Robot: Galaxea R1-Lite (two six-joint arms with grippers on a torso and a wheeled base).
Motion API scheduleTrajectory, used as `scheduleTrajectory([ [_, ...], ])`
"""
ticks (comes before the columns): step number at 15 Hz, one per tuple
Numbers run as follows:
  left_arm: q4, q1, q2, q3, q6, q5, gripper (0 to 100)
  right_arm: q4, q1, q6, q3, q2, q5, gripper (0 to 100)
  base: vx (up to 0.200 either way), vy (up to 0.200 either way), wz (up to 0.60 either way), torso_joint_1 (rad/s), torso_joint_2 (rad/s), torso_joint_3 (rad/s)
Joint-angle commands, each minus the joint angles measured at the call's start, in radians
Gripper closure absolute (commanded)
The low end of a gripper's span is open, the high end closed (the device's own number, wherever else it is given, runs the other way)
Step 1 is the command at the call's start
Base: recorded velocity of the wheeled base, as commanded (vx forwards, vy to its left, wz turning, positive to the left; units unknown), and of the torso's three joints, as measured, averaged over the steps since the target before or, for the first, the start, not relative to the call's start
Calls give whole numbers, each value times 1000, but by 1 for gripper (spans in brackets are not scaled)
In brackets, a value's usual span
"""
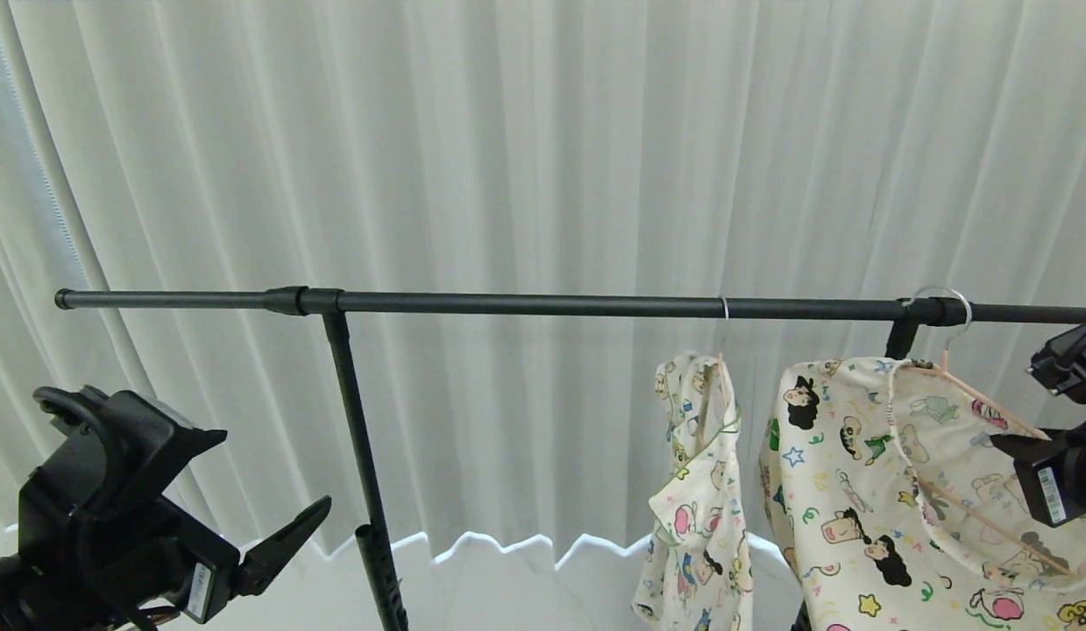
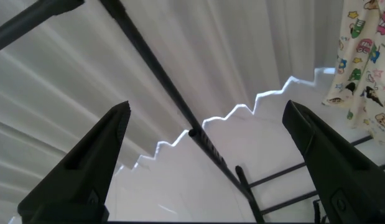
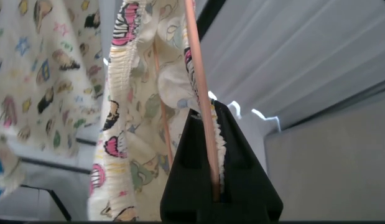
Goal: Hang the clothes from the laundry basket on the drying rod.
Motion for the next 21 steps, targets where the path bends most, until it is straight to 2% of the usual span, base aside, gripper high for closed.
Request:
scheduleTrajectory([
  [1, 0, -13, 0, 0, -1, 0, 0, -16, 0, 0, 0, 25, 2, 100, 0, 0, 0, 0, 0, 0],
  [3, 0, -14, -1, -1, -1, 0, 0, -34, 0, 7, 0, 61, 3, 100, 0, 0, 0, 0, 0, 0],
  [7, 0, -65, -1, -3, 1, 2, 0, -159, 0, 7, -42, 217, -1, 100, 0, 0, 0, 0, 0, 0],
  [10, 0, -70, -3, -3, 21, 3, 0, -162, 0, 9, -97, 303, -4, 100, 0, 0, 0, 0, 0, 0],
  [14, 0, -70, -6, -1, 33, 3, 0, -172, 0, 7, -106, 349, -21, 100, 0, 0, 0, 0, 0, 0],
  [15, 0, -71, -7, 2, 33, 3, 0, -211, 0, 7, -108, 364, -40, 100, 0, 0, 0, 0, 0, 0],
  [18, 0, -70, -6, 2, 35, 3, 0, -218, 0, 7, -100, 372, -70, 100, 0, 0, 0, 0, 0, 0],
  [21, 0, -71, -7, 2, 35, 3, 0, -218, 3, 7, -98, 370, -67, 100, 0, 0, 0, 0, 0, 0],
])
